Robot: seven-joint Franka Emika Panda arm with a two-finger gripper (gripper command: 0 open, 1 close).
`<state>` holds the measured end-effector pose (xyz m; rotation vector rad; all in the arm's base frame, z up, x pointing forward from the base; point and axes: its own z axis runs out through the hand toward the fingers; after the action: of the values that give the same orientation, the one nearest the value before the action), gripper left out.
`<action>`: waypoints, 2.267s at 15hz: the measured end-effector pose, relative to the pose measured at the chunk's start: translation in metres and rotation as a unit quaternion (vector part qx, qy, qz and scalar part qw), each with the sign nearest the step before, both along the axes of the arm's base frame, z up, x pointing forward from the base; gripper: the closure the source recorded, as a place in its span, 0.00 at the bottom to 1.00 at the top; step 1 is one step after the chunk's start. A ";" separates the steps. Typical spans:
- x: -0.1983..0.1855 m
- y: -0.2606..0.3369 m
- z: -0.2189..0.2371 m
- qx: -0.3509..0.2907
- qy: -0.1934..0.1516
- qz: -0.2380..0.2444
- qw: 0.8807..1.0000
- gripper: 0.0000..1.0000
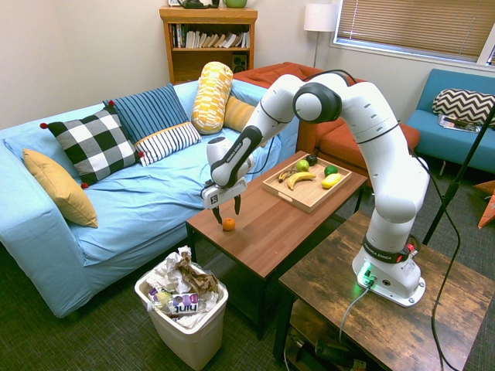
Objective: Put the tangerine in the tray
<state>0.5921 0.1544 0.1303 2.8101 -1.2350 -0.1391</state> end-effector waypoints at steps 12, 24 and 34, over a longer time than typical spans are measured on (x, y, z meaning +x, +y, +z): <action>0.012 -0.006 -0.035 0.003 0.010 -0.016 1.000 1.00; 0.034 -0.047 0.031 0.007 -0.002 -0.037 0.999 1.00; -0.014 -0.411 0.121 0.032 -0.031 -0.197 0.979 1.00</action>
<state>0.5781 -0.2571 0.2510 2.6000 -1.8198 -0.1124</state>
